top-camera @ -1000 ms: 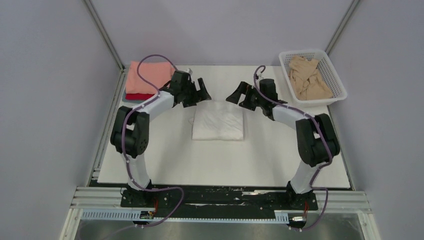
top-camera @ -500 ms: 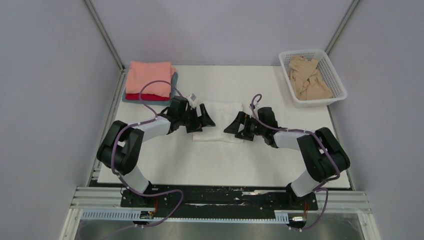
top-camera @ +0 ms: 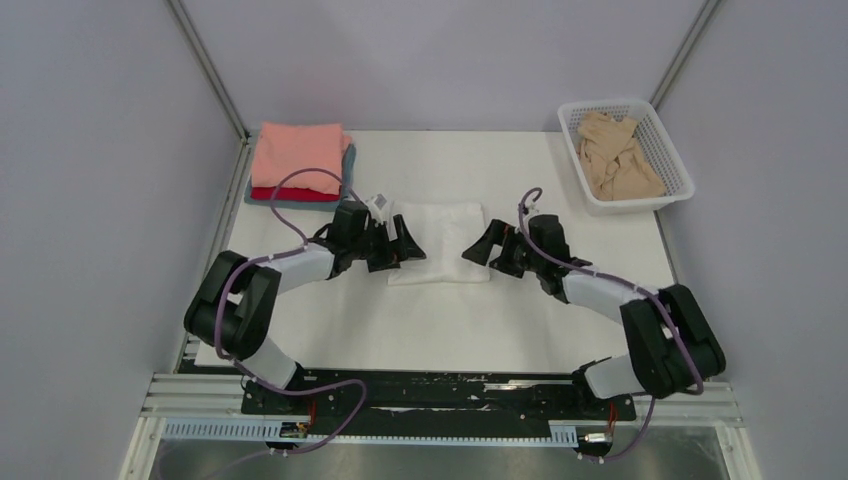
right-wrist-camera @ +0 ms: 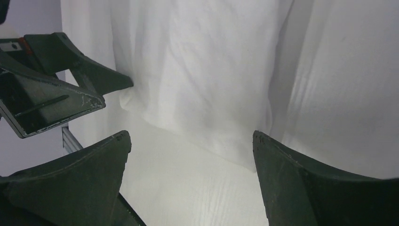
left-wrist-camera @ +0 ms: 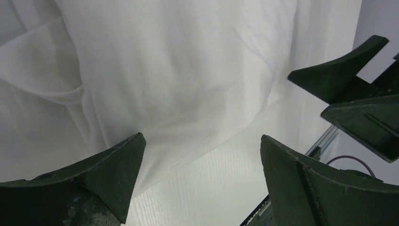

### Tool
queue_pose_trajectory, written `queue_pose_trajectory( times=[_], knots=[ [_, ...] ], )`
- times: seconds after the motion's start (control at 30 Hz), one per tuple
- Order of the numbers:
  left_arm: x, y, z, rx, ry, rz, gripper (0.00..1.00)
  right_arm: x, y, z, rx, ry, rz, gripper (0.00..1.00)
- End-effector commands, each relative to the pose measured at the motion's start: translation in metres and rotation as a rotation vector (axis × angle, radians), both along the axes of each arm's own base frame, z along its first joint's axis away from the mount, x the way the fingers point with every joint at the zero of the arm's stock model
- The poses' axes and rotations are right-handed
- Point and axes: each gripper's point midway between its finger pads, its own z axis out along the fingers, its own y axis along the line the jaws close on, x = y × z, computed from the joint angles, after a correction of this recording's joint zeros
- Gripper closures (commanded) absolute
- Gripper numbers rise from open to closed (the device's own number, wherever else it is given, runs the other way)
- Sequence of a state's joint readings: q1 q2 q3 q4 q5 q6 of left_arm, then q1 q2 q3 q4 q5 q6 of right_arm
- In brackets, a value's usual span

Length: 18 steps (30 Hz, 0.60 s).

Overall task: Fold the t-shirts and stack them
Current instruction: Smooth out wrinkles on the folded tshirt, then put the neatly folded tshirt into the corner of the board with the left arm

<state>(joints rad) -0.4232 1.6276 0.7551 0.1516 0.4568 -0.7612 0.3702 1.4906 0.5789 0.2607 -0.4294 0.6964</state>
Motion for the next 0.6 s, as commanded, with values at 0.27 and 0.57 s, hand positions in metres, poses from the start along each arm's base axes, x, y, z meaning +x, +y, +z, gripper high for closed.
queue_pose_trajectory(
  times=[0.27,0.57],
  knots=[
    [0.051,0.07,0.009,0.335,-0.063,0.204,0.0,-0.014,-0.119,0.056,-0.263,-0.271,-0.501,0.0],
    [0.078,0.055,-0.023,0.366,0.026,0.147,0.0,-0.027,-0.129,0.075,-0.23,-0.357,-0.534,0.0]
  ],
)
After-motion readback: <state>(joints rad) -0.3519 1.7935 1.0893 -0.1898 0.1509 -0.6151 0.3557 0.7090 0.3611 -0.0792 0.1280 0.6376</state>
